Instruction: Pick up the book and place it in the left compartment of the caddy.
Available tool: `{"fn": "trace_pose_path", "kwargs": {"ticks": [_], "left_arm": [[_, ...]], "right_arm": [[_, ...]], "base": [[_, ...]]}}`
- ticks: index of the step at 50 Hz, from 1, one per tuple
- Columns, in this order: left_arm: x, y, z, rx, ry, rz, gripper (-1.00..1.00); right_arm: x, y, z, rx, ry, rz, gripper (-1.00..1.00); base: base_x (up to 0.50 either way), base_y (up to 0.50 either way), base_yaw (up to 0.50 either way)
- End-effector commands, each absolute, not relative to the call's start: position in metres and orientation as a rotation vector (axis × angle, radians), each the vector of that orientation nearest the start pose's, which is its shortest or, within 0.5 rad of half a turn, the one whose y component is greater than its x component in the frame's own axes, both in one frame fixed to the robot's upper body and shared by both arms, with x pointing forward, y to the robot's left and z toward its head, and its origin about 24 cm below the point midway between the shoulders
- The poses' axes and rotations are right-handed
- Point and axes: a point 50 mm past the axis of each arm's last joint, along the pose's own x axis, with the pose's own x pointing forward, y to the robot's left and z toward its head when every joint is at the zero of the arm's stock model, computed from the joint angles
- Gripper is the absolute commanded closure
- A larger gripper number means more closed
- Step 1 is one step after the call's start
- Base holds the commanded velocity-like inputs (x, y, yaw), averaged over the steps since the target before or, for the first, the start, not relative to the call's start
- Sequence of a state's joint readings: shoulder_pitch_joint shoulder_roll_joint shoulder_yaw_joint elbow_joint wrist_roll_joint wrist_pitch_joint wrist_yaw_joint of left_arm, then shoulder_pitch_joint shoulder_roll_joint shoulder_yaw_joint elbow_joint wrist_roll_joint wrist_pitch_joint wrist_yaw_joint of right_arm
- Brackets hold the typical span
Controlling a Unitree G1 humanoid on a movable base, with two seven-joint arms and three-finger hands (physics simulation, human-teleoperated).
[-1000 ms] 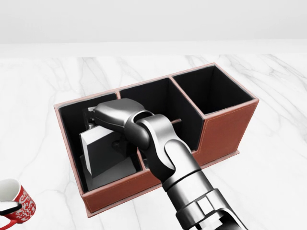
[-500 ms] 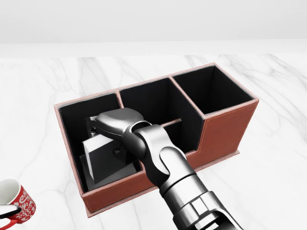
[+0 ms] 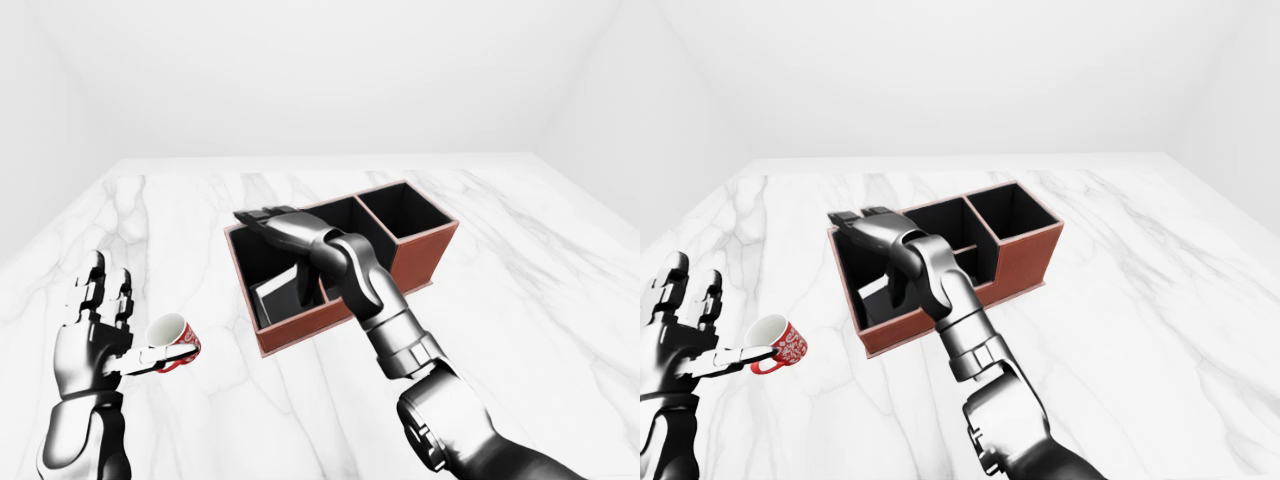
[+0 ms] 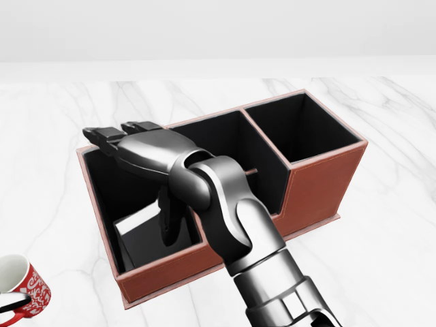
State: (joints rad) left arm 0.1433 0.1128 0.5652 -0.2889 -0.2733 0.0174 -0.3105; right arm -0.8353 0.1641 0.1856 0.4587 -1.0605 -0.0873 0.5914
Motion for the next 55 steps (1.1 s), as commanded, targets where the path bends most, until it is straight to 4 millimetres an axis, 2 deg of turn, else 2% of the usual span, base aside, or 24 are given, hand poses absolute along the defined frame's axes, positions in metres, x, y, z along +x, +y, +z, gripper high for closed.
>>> {"fn": "trace_pose_path", "kwargs": {"ticks": [1, 7, 14, 29, 40, 45, 49, 55], "left_arm": [[0.19, 0.282, 0.098, -0.004, -0.238, 0.22, -1.0], [0.191, 0.281, 0.099, -0.004, -0.239, 0.218, -1.0], [0.193, 0.278, 0.1, -0.004, -0.239, 0.211, -1.0], [0.194, 0.272, 0.111, 0.011, -0.251, 0.198, -1.0], [0.193, 0.263, 0.128, 0.038, -0.321, 0.179, -1.0], [0.193, 0.256, 0.139, 0.054, -0.368, 0.164, -1.0], [0.19, 0.249, 0.155, 0.071, -0.441, 0.148, -1.0], [0.187, 0.243, 0.163, 0.082, -0.479, 0.133, -1.0]], "right_arm": [[0.304, 0.019, 0.23, -1.132, -0.607, 0.731, -1.0], [0.28, 0.011, 0.264, -1.093, -0.791, 0.638, -1.0], [0.262, -0.005, 0.283, -1.058, -0.868, 0.538, -1.0], [0.262, -0.028, 0.311, -1.022, -0.891, 0.435, -1.0], [0.25, -0.054, 0.32, -0.995, -0.946, 0.376, -1.0], [0.245, -0.065, 0.314, -0.985, -0.949, 0.368, -1.0], [0.24, -0.076, 0.306, -0.955, -0.942, 0.376, -1.0], [0.231, -0.086, 0.298, -0.924, -0.952, 0.392, -1.0]], "base": [[0.0, 0.0, 0.0], [0.0, 0.0, 0.0], [0.0, 0.0, 0.0], [0.0, 0.0, 0.0], [0.0, 0.0, 0.0], [0.0, 0.0, 0.0], [0.0, 0.0, 0.0], [0.0, 0.0, 0.0]]}}
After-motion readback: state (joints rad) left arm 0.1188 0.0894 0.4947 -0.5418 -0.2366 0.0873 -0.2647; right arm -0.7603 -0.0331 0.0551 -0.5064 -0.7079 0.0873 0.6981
